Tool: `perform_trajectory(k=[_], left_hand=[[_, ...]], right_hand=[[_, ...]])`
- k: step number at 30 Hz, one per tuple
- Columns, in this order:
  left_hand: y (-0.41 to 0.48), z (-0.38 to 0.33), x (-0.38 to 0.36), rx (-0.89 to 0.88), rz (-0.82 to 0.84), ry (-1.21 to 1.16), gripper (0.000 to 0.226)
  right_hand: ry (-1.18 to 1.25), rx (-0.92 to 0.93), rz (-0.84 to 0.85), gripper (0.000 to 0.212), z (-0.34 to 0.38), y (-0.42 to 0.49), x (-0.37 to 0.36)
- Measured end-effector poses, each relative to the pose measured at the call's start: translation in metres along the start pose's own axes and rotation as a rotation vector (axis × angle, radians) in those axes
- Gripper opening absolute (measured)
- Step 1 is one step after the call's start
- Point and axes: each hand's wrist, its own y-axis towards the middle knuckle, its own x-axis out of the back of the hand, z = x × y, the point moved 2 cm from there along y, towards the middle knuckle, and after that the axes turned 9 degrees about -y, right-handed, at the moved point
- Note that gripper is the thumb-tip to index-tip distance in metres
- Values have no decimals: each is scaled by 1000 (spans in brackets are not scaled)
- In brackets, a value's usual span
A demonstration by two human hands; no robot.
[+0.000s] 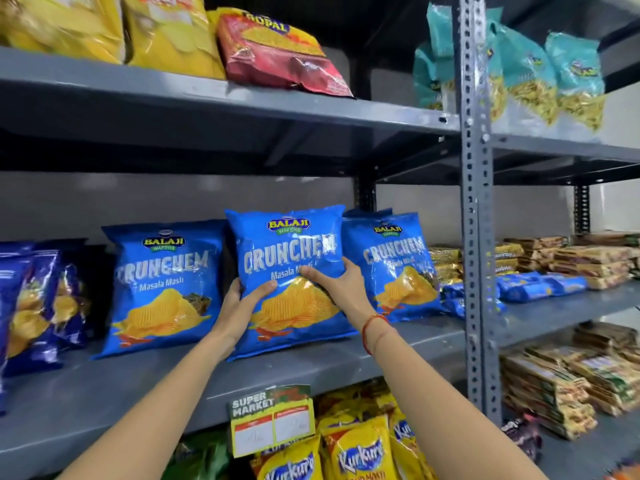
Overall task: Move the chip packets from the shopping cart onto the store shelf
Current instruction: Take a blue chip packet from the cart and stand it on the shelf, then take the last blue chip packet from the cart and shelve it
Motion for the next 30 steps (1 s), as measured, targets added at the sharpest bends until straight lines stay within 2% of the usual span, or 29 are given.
perform_trajectory(k=[2,5,9,12,14,17,20,25,28,30], left_hand=[[1,7,3,27,-10,46,49],[-3,12,4,59,-21,107,62],[-15,5,3,19,-170,259,79],[-42,-1,-2,-211,-291,377,70],[-71,-5,-15,-405,-290,405,57],[-116,3,-49,-569,-141,401,43],[-154,38,-92,-529,62,360,34],[-208,137,-161,-238,352,313,39],[-246,202,-198,-29,561,352,40],[-275,243,-216,97,669,391,41]], right_hand=[[5,-44,16,46,-3,-2,-5],[-11,-54,40,61,-8,-6,-7],[-97,-42,-30,61,-10,-17,-3],[-114,-35,-146,66,-22,-36,15],[-98,-6,-218,56,-29,-59,31],[-65,8,-314,36,-48,-104,61],[-103,-24,-412,19,-76,-154,95],[-213,-256,-514,17,-147,-256,152],[-265,-410,-572,5,-189,-323,181],[-340,-534,-615,11,-218,-366,197]])
